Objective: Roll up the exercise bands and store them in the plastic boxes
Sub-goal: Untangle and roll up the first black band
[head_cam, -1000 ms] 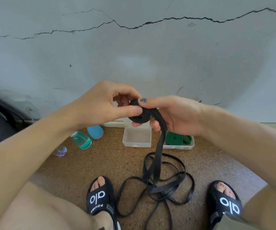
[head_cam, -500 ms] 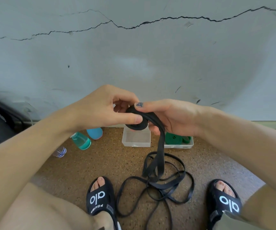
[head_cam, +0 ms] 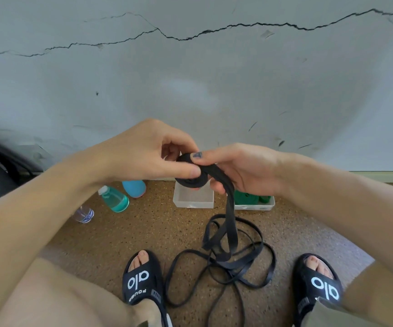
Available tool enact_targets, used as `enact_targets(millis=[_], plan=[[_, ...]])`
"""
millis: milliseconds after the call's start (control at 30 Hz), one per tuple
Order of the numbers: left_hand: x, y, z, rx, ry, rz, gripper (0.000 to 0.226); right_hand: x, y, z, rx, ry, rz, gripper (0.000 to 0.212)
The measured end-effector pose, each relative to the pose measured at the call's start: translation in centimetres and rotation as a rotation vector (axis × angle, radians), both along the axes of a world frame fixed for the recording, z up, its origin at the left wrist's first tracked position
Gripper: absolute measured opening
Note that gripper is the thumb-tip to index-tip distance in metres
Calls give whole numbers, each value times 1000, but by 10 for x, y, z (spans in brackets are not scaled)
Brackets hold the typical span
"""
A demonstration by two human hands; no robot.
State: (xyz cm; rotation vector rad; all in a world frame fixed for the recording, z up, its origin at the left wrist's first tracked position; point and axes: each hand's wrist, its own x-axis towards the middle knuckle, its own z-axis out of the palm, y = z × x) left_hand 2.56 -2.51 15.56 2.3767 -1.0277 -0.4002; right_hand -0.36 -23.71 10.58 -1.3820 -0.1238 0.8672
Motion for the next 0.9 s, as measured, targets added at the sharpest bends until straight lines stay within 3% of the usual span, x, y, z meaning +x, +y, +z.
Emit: enact_targets(millis=[133, 300, 400, 600, 700, 900], plan=[[-2, -12, -6, 142, -63, -102, 34, -2, 8, -6, -89, -21, 20, 27], [6, 1, -7, -3, 62, -10, 27, -1, -2, 7, -246, -95, 114, 49], [7, 8, -6, -93, 72, 45, 20, 1, -13, 17, -318, -172, 70, 39], [16, 14, -3, -151, 17, 153, 19, 0, -17, 20, -221, -339, -173, 28], [14, 10, -4, -201, 37, 157, 19, -4, -8, 12, -193, -250, -199, 37], [5, -1, -4, -337, 106, 169, 22, -8, -8, 7, 104, -25, -96, 39]])
